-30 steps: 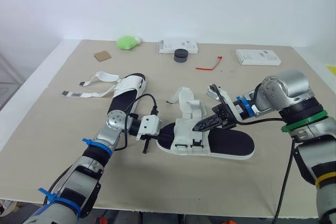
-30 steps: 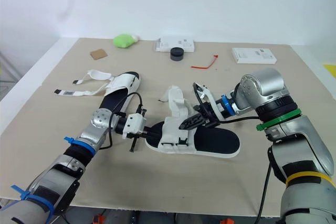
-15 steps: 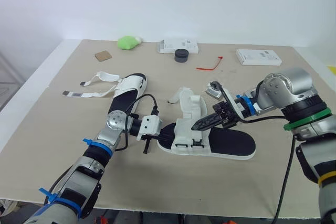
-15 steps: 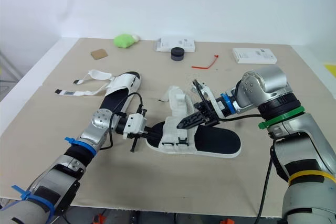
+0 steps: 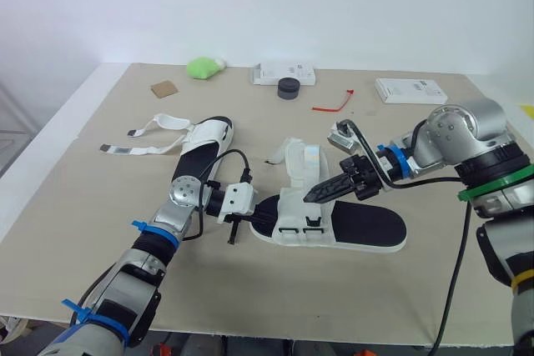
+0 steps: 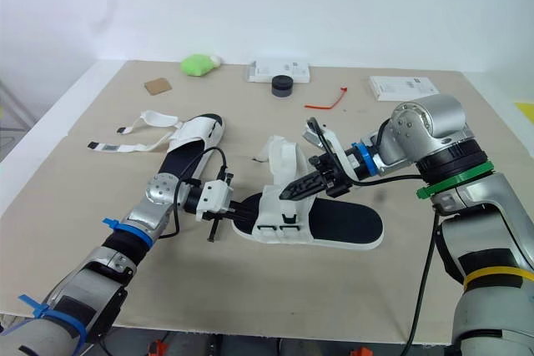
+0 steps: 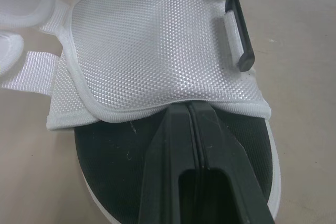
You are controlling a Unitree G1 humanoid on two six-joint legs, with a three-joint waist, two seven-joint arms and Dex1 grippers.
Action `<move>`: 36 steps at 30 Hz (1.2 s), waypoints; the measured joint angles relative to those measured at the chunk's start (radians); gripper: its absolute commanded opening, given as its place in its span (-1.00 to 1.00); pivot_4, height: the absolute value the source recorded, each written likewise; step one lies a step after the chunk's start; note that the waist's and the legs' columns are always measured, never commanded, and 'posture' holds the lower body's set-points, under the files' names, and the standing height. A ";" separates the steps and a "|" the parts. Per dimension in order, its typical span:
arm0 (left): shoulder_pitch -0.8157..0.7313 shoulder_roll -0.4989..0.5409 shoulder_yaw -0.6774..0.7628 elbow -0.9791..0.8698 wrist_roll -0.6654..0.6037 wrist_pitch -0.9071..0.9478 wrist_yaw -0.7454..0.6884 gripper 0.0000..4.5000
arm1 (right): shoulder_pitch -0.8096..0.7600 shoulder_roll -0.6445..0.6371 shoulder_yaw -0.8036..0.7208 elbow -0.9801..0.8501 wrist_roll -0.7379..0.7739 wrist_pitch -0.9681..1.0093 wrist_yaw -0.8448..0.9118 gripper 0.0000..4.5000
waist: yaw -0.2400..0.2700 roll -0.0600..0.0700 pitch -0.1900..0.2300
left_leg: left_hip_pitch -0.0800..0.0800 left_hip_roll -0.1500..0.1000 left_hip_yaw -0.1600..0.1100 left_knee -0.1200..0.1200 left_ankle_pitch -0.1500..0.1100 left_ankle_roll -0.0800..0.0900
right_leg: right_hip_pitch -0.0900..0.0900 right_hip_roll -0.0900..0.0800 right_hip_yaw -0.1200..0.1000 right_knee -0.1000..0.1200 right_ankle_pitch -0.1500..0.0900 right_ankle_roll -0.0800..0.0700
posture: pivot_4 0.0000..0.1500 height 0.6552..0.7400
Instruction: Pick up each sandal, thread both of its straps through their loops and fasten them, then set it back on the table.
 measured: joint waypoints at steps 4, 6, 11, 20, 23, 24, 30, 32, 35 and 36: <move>0.001 -0.001 0.000 0.000 0.000 -0.001 0.001 -1.00 | -0.001 0.001 0.001 0.022 0.007 0.000 -0.018 -1.00 | 0.000 0.000 0.000 | 0.000 -0.001 0.000 0.000 0.000 0.000 | 0.000 -0.001 -0.001 0.000 0.000 0.000 | 1.00 1.00; 0.001 -0.001 0.000 0.000 0.000 -0.001 0.001 -1.00 | -0.001 0.001 0.004 0.021 0.014 0.000 -0.023 -1.00 | 0.000 0.000 0.000 | 0.000 -0.001 0.000 0.000 0.000 0.000 | 0.000 -0.002 -0.002 0.000 0.000 0.000 | 1.00 1.00; 0.001 -0.002 0.000 0.000 0.000 -0.001 0.002 -1.00 | 0.008 0.000 0.009 0.011 0.043 0.000 -0.046 -1.00 | 0.000 0.000 0.000 | 0.000 -0.001 -0.001 0.000 0.000 0.000 | 0.000 -0.002 -0.003 0.000 0.000 0.000 | 1.00 1.00; 0.002 -0.003 0.000 0.000 0.000 -0.001 0.002 -1.00 | 0.029 -0.029 0.023 -0.020 0.119 -0.005 -0.090 -1.00 | 0.000 0.000 0.000 | 0.000 -0.001 -0.002 0.000 0.000 0.001 | 0.001 -0.003 -0.005 0.000 0.000 -0.001 | 1.00 1.00; 0.002 -0.005 0.000 0.000 0.000 -0.001 0.002 -1.00 | 0.029 -0.035 0.025 -0.020 0.132 -0.005 -0.104 -1.00 | 0.000 0.000 0.000 | -0.001 -0.001 -0.003 0.000 0.000 0.001 | 0.001 -0.004 -0.006 0.000 0.000 -0.001 | 1.00 1.00; 0.003 -0.005 0.000 0.000 0.000 -0.001 0.002 -1.00 | 0.029 -0.036 0.026 -0.020 0.136 -0.006 -0.107 -1.00 | 0.000 0.000 0.000 | -0.001 -0.001 -0.003 0.000 0.000 0.001 | 0.001 -0.004 -0.006 0.000 -0.001 -0.001 | 1.00 1.00; 0.003 -0.007 0.000 0.000 0.000 -0.001 0.003 -1.00 | 0.012 -0.037 0.034 -0.008 0.148 -0.004 -0.125 -1.00 | 0.000 0.000 0.000 | -0.001 -0.002 -0.004 0.000 0.000 0.001 | 0.001 -0.005 -0.006 0.000 -0.001 -0.001 | 1.00 1.00; 0.003 -0.007 0.000 0.000 0.000 -0.001 0.003 -1.00 | 0.005 -0.037 0.037 -0.005 0.148 -0.002 -0.126 -1.00 | 0.000 0.000 0.000 | -0.001 -0.002 -0.004 0.000 0.000 0.001 | 0.001 -0.005 -0.006 0.000 -0.001 -0.001 | 1.00 1.00; 0.004 -0.007 0.000 0.000 0.000 -0.001 0.004 -1.00 | -0.009 -0.037 0.040 0.013 0.143 0.000 -0.127 -1.00 | 0.000 0.000 0.000 | -0.001 -0.002 -0.004 0.000 0.000 0.001 | 0.001 -0.005 -0.007 0.000 -0.001 -0.001 | 1.00 1.00; 0.004 -0.007 0.000 0.000 0.000 -0.001 0.004 -1.00 | -0.010 -0.037 0.041 0.013 0.143 0.000 -0.127 -1.00 | 0.000 0.000 0.000 | -0.001 -0.002 -0.004 0.000 0.000 0.001 | 0.001 -0.005 -0.007 0.000 -0.001 -0.001 | 1.00 1.00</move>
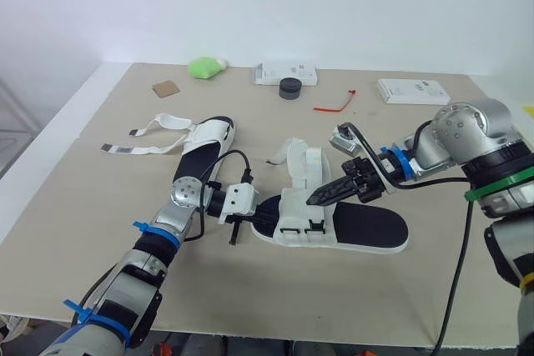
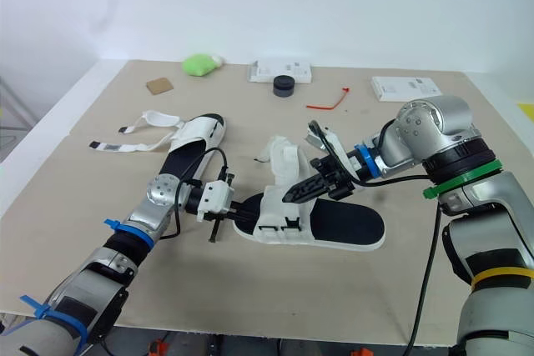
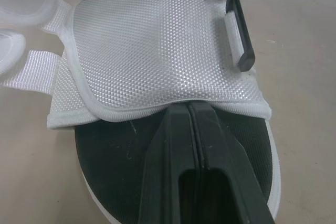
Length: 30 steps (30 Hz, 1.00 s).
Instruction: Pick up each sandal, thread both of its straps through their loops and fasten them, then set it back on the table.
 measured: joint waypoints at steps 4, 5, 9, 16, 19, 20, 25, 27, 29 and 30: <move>0.001 -0.002 0.000 0.000 0.000 -0.001 0.004 -1.00 | -0.005 -0.001 0.022 0.001 0.009 0.000 0.000 -1.00 | 0.000 0.000 0.000 | -0.001 -0.001 -0.002 0.000 0.000 0.001 | 0.000 -0.001 -0.001 0.000 0.000 0.000 | 1.00 1.00; 0.002 -0.003 0.000 0.000 0.000 -0.001 0.004 -1.00 | -0.006 -0.001 0.023 0.001 0.009 0.000 0.000 -1.00 | 0.000 0.000 0.000 | -0.001 -0.001 -0.002 0.000 0.000 0.001 | 0.000 -0.001 -0.001 0.000 0.000 0.000 | 1.00 1.00; 0.004 -0.007 0.000 0.000 0.000 -0.001 0.011 -1.00 | -0.011 -0.010 0.039 -0.001 0.034 0.000 -0.003 -1.00 | 0.000 0.000 0.000 | -0.002 -0.004 -0.006 0.000 0.001 0.002 | 0.000 -0.003 -0.004 0.000 0.000 -0.001 | 1.00 1.00; 0.006 -0.011 0.000 0.000 0.000 -0.003 0.016 -1.00 | 0.008 -0.015 0.040 -0.002 0.076 -0.004 -0.034 -1.00 | 0.000 0.000 0.000 | -0.003 -0.006 -0.007 0.000 0.002 0.003 | 0.000 -0.007 -0.007 0.000 0.000 -0.001 | 1.00 1.00; 0.008 -0.012 0.000 0.000 0.000 -0.003 0.015 -1.00 | 0.026 -0.009 0.022 0.002 0.067 -0.006 -0.058 -1.00 | 0.000 0.000 -0.001 | -0.003 -0.007 -0.008 0.000 0.002 0.003 | 0.001 -0.007 -0.008 0.000 0.000 -0.002 | 1.00 1.00; 0.008 -0.012 0.000 0.000 0.000 -0.003 0.015 -1.00 | 0.033 -0.001 0.013 0.009 0.057 -0.006 -0.067 -1.00 | 0.000 0.000 -0.002 | -0.003 -0.007 -0.008 0.000 0.002 0.003 | 0.001 -0.007 -0.008 0.000 0.000 -0.002 | 1.00 1.00; 0.010 -0.013 0.000 0.000 0.000 -0.003 0.014 -1.00 | 0.085 0.023 -0.021 0.039 -0.025 -0.008 -0.105 -1.00 | 0.000 -0.001 -0.004 | -0.003 -0.008 -0.010 0.000 0.002 0.003 | 0.002 -0.007 -0.010 0.000 -0.001 -0.002 | 1.00 1.00; 0.010 -0.013 0.000 0.000 0.000 -0.003 0.013 -1.00 | 0.102 0.026 -0.021 0.035 -0.036 -0.008 -0.105 -1.00 | 0.000 0.001 -0.004 | -0.003 -0.008 -0.010 -0.001 0.002 0.003 | 0.002 -0.007 -0.010 0.000 0.000 -0.002 | 1.00 1.00; 0.011 -0.015 -0.001 0.000 0.000 -0.003 0.015 -1.00 | 0.135 0.018 -0.032 -0.004 -0.062 -0.013 -0.103 -1.00 | 0.000 0.000 -0.004 | -0.004 -0.009 -0.013 0.000 0.002 0.003 | 0.003 -0.007 -0.011 0.000 -0.001 -0.001 | 1.00 1.00; 0.011 -0.016 -0.001 0.000 0.000 -0.003 0.015 -1.00 | 0.158 0.009 -0.046 -0.031 -0.072 -0.018 -0.093 -1.00 | 0.001 0.001 -0.004 | -0.004 -0.010 -0.014 0.000 0.002 0.003 | 0.004 -0.007 -0.011 0.000 -0.001 0.000 | 1.00 1.00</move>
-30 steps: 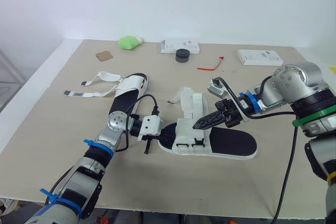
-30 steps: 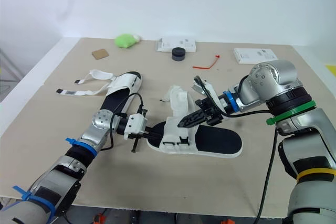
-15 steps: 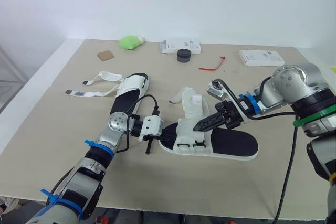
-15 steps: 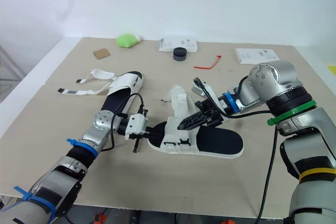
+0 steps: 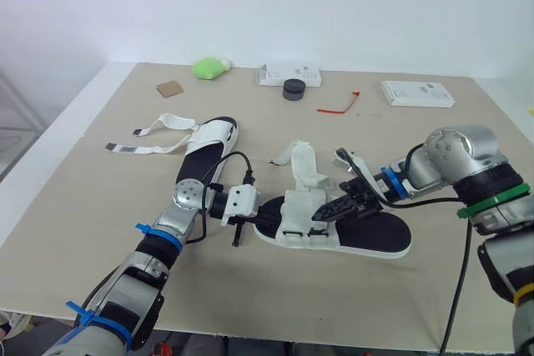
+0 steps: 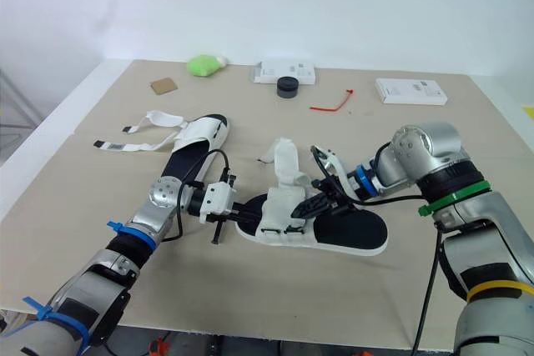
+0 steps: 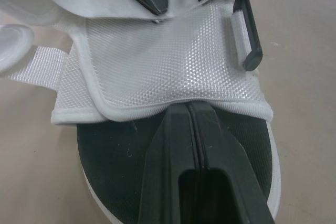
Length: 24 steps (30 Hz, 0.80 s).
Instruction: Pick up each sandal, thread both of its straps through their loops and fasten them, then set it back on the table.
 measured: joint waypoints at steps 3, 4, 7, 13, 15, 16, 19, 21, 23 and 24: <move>0.000 -0.001 0.000 0.000 0.000 0.000 -0.002 -1.00 | 0.018 -0.019 -0.017 -0.048 -0.002 -0.004 0.025 -1.00 | 0.000 0.000 0.000 | 0.000 0.000 -0.002 0.000 0.000 0.000 | 0.001 0.000 -0.001 0.000 0.000 0.002 | 1.00 1.00; 0.000 -0.001 0.000 0.000 0.000 0.000 -0.002 -1.00 | 0.020 -0.023 -0.021 -0.058 -0.002 -0.004 0.030 -1.00 | 0.000 0.000 0.000 | 0.000 -0.001 -0.003 0.000 0.000 0.000 | 0.001 0.000 -0.002 0.000 0.000 0.002 | 1.00 1.00; 0.000 -0.001 0.000 0.000 0.000 0.000 -0.003 -1.00 | 0.031 -0.035 -0.040 -0.088 -0.001 -0.004 0.048 -1.00 | 0.000 0.000 0.000 | 0.000 -0.001 -0.004 0.000 0.000 0.000 | 0.001 0.000 -0.003 0.000 0.000 0.002 | 1.00 1.00; 0.000 -0.001 0.000 0.000 0.000 0.000 -0.003 -1.00 | 0.046 -0.038 -0.089 -0.121 -0.003 -0.002 0.069 -1.00 | 0.000 0.000 0.000 | -0.001 -0.001 -0.004 0.000 0.000 0.000 | 0.001 0.000 -0.004 0.000 -0.001 0.002 | 1.00 1.00; 0.000 -0.001 0.000 0.000 0.000 0.000 -0.003 -1.00 | 0.058 -0.026 -0.127 -0.138 -0.015 0.002 0.072 -1.00 | 0.000 0.000 0.000 | -0.001 0.000 -0.004 0.000 0.000 0.000 | 0.002 0.000 -0.004 0.000 -0.001 0.002 | 1.00 1.00; 0.000 -0.001 0.000 0.000 0.000 0.000 -0.003 -1.00 | 0.063 -0.020 -0.139 -0.143 -0.022 0.003 0.072 -1.00 | 0.000 0.000 0.000 | -0.001 0.000 -0.004 0.000 0.000 0.000 | 0.002 0.001 -0.004 0.000 -0.001 0.002 | 1.00 1.00; -0.001 -0.001 0.000 0.001 0.000 0.000 -0.003 -1.00 | 0.091 0.010 -0.187 -0.171 -0.055 -0.009 0.071 -1.00 | 0.000 0.000 0.000 | 0.000 0.000 -0.005 0.000 0.000 0.000 | 0.002 0.001 -0.004 0.000 -0.002 0.004 | 1.00 1.00; -0.001 0.000 0.000 0.001 0.000 0.000 -0.002 -1.00 | 0.102 0.028 -0.216 -0.181 -0.073 -0.011 0.071 -1.00 | 0.000 0.000 0.000 | 0.000 0.000 -0.005 0.000 0.000 0.000 | 0.002 0.001 -0.004 0.000 -0.002 0.005 | 1.00 1.00; -0.001 0.000 0.000 0.001 0.000 0.000 -0.003 -1.00 | 0.117 0.032 -0.248 -0.213 -0.081 -0.010 0.081 -1.00 | 0.000 0.000 0.000 | -0.001 0.000 -0.005 0.000 0.000 0.000 | 0.002 0.002 -0.004 0.000 -0.002 0.005 | 1.00 1.00; -0.001 0.000 0.000 0.001 0.000 0.000 -0.003 -1.00 | 0.124 0.031 -0.258 -0.227 -0.081 -0.009 0.091 -1.00 | 0.000 0.000 0.000 | 0.000 0.000 -0.005 0.000 0.000 0.000 | 0.002 0.002 -0.004 0.000 -0.002 0.005 | 1.00 1.00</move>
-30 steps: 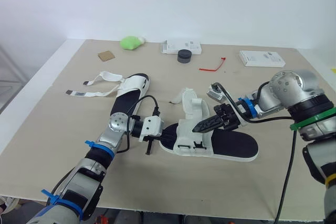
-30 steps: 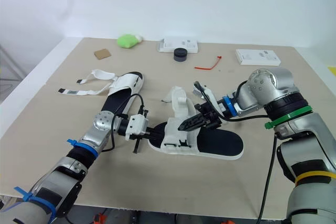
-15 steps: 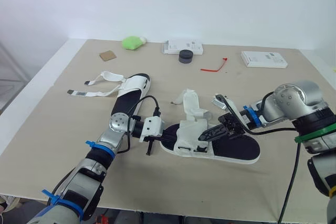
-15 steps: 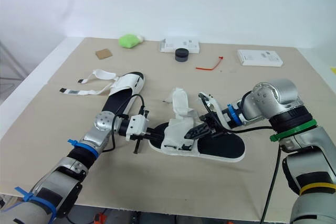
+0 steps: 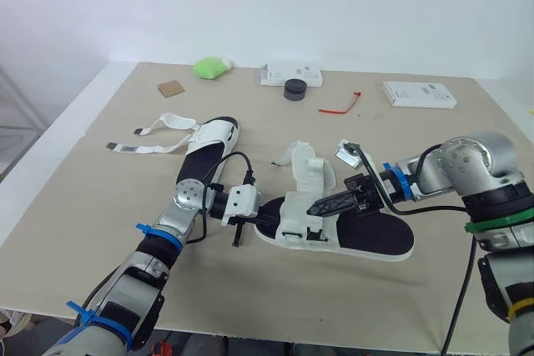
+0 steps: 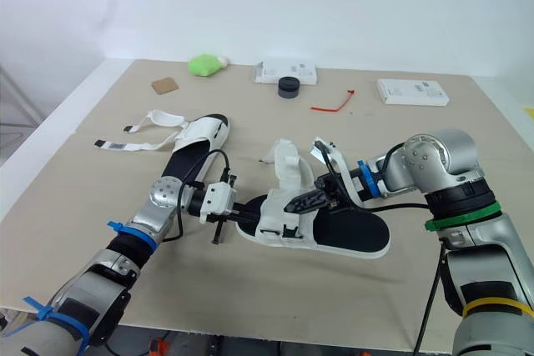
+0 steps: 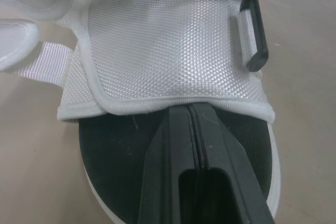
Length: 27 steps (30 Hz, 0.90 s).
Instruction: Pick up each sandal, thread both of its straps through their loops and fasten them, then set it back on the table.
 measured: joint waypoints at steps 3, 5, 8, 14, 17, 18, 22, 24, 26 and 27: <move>0.000 0.001 0.000 0.000 0.000 0.000 0.000 -1.00 | 0.012 -0.003 -0.024 -0.039 0.000 0.007 0.033 -1.00 | 0.000 0.000 0.000 | 0.000 0.000 0.000 0.000 0.000 0.000 | 0.000 0.001 0.000 0.000 0.000 0.000 | 1.00 1.00; 0.000 0.001 0.000 0.000 0.000 0.000 0.000 -1.00 | 0.017 -0.006 -0.028 -0.059 0.001 0.011 0.050 -1.00 | 0.000 0.000 0.000 | 0.000 0.000 0.000 0.000 0.000 0.000 | 0.000 0.001 0.000 0.000 0.000 0.000 | 1.00 1.00; 0.000 0.001 0.000 0.000 0.000 0.000 0.000 -1.00 | 0.028 -0.011 -0.031 -0.082 -0.001 0.011 0.074 -1.00 | 0.000 0.000 0.000 | 0.000 0.000 0.000 0.000 0.000 0.000 | 0.000 0.001 0.000 0.000 0.000 0.000 | 1.00 1.00; 0.000 0.001 0.000 0.000 0.000 0.000 0.000 -1.00 | 0.034 -0.008 -0.036 -0.089 -0.040 0.001 0.089 -1.00 | 0.000 0.000 0.000 | 0.000 0.000 0.000 0.000 0.000 0.000 | 0.000 0.001 0.000 0.000 0.000 0.000 | 1.00 1.00; 0.001 0.001 0.000 0.000 0.000 0.000 0.000 -1.00 | 0.038 -0.008 -0.032 -0.092 -0.064 -0.013 0.091 -1.00 | 0.000 0.000 0.000 | 0.000 0.000 0.000 0.000 0.000 0.000 | 0.000 0.001 0.000 0.000 0.000 0.000 | 1.00 1.00; 0.001 0.001 0.000 -0.001 0.000 0.000 0.000 -1.00 | 0.038 -0.008 -0.022 -0.096 -0.084 -0.023 0.091 -1.00 | 0.000 0.000 0.000 | 0.000 0.000 0.000 0.000 0.000 0.000 | 0.000 0.001 0.000 0.000 0.000 0.000 | 1.00 1.00; 0.001 0.001 0.000 -0.001 0.000 0.000 -0.001 -1.00 | 0.037 -0.037 0.017 -0.107 -0.132 -0.047 0.111 -1.00 | 0.000 0.000 0.000 | 0.000 0.000 0.000 0.000 0.000 0.000 | 0.000 0.001 0.000 0.000 0.000 0.000 | 1.00 1.00; 0.001 0.002 0.000 -0.001 0.000 0.000 -0.002 -1.00 | 0.037 -0.052 0.031 -0.117 -0.148 -0.057 0.124 -1.00 | 0.000 0.000 0.000 | 0.000 0.000 0.000 0.000 0.000 0.000 | 0.000 0.001 0.000 0.000 0.000 0.000 | 1.00 1.00; 0.001 0.002 0.000 -0.001 0.000 0.000 -0.002 -1.00 | 0.033 -0.063 0.050 -0.130 -0.162 -0.069 0.142 -1.00 | 0.000 0.000 0.000 | 0.000 0.000 0.000 0.000 0.000 0.000 | 0.000 0.001 0.000 0.000 0.000 0.000 | 1.00 1.00; 0.001 0.002 0.000 -0.001 0.000 0.000 -0.002 -1.00 | 0.031 -0.067 0.060 -0.138 -0.174 -0.079 0.155 -1.00 | 0.000 0.000 0.000 | 0.000 0.000 0.000 0.000 0.000 0.000 | 0.000 0.001 0.000 0.000 0.000 0.000 | 1.00 1.00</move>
